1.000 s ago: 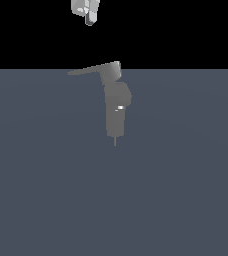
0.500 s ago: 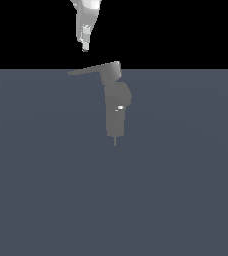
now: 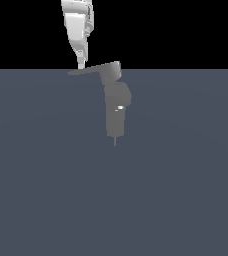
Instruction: Turn on the faucet by rotating a designated handle.
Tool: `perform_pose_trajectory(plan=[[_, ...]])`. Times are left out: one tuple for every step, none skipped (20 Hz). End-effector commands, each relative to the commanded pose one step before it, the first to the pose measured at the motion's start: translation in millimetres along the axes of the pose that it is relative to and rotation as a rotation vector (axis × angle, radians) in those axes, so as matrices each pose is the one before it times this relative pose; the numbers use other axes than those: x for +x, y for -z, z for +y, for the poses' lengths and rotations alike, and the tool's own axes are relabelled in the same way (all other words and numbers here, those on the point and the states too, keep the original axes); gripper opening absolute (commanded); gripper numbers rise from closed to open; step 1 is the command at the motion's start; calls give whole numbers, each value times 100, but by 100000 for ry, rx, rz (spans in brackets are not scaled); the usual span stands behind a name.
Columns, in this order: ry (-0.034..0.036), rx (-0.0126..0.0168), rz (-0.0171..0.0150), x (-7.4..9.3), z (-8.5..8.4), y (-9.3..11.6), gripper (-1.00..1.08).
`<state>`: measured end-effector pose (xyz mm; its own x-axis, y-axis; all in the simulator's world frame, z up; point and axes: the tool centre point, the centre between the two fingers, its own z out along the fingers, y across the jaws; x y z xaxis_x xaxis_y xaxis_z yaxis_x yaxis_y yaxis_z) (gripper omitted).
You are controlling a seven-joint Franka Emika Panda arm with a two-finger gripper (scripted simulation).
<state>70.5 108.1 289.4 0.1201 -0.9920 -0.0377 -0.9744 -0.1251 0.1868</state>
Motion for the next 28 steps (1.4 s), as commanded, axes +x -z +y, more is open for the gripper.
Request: perform_pose_trajectory(plan=[[-3743, -244, 648, -347, -778, -853, -100], [-1130, -104, 209, -127, -231, -288, -100], [-1009, -90, 190, -117, -204, -259, -100], [-886, -76, 170, -107, -177, -229, -100], [-770, -65, 150, -93, -152, -200, -100], [-648, -53, 128, -82, -127, -170, -100], [-532, -43, 106, -67, -103, -139, -100], [-411, -32, 83, -54, -79, -108, -100], [-294, -23, 60, -38, -57, -78, -100], [-179, -14, 36, -22, -34, -47, -100], [-67, -5, 14, -3, -12, -16, -100], [0, 0, 0, 0, 0, 0, -100], [0, 0, 0, 0, 0, 0, -100], [0, 0, 0, 0, 0, 0, -100], [111, -43, -4, -6, 21, -9, -100], [0, 0, 0, -9, 229, -1, -100], [0, 0, 0, -9, 231, -1, -100], [0, 0, 0, -9, 233, -1, -100], [0, 0, 0, -9, 235, -1, -100], [0, 0, 0, -9, 238, -1, -100], [0, 0, 0, -9, 240, -1, -100], [0, 0, 0, -9, 242, -1, -100], [0, 0, 0, -9, 244, -1, -100], [0, 0, 0, -9, 246, -1, -100], [0, 0, 0, -9, 248, -1, -100], [0, 0, 0, -9, 250, -1, -100], [0, 0, 0, -10, 252, -1, -100], [0, 0, 0, -10, 254, -1, -100]])
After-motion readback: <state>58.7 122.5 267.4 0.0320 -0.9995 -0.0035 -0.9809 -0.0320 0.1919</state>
